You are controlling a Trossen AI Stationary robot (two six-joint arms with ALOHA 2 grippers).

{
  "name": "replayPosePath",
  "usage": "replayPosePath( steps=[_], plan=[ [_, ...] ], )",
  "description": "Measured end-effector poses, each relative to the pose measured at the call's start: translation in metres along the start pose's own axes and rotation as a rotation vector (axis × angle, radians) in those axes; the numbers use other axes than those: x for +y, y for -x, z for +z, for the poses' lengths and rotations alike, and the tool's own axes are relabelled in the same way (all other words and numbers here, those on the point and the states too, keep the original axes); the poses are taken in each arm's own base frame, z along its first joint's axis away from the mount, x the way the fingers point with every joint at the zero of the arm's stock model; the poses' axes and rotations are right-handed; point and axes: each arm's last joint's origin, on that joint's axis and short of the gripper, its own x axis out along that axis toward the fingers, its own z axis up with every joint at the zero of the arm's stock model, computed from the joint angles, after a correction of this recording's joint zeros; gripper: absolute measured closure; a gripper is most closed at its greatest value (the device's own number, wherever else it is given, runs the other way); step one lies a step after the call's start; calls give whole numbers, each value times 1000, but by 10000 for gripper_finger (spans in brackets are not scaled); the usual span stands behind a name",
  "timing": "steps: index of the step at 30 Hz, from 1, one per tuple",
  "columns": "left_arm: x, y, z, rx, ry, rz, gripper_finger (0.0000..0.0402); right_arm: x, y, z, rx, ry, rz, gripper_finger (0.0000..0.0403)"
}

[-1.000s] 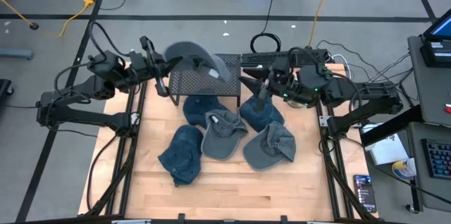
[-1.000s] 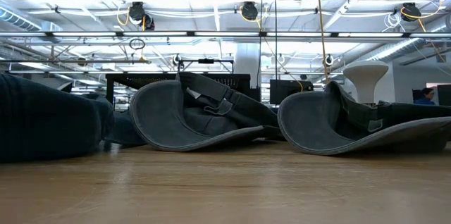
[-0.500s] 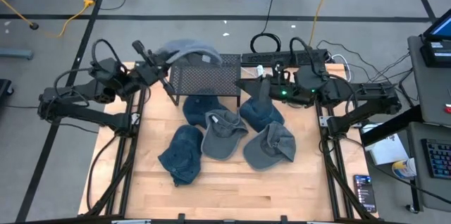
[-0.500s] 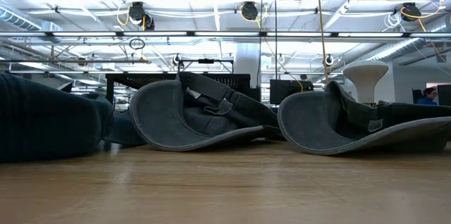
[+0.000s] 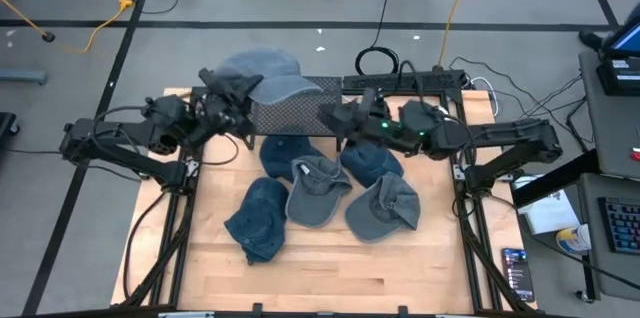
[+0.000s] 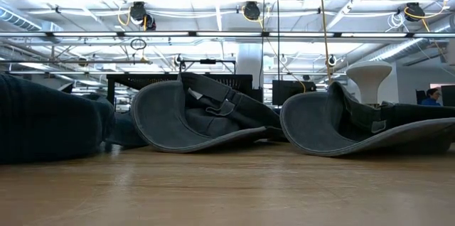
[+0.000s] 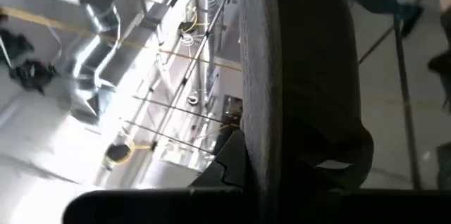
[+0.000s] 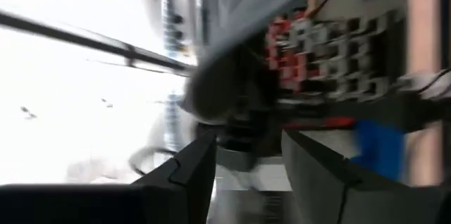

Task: Pick & Place hat
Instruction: Put the bottom dark gray cap on the right side of the shelf

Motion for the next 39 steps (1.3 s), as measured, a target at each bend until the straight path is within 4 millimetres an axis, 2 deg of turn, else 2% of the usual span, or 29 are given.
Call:
replayPosePath(
  steps=[4,8,14,23,27,32,39],
  plan=[
    [-9,-5,9,-2,-127,-14,392,-16,-1,5,-2,-157,93,247],
    [-16,-8,13,16,-182,-33,392,-29,0,12,-12,-194,154,247],
    [-28,-12,22,-1,-231,-63,392,-44,3,19,-69,-242,138,247],
    [-34,-10,31,-12,-238,-81,392,-44,4,27,-78,-247,185,251],
    [-34,-9,32,-15,-237,-82,379,-44,3,27,-81,-228,186,287],
    [-34,-7,34,-32,-235,-83,353,-44,3,28,-92,-193,186,380],
    [-34,-5,35,-31,-201,-87,346,-43,4,27,-90,-184,192,395]
  ],
)
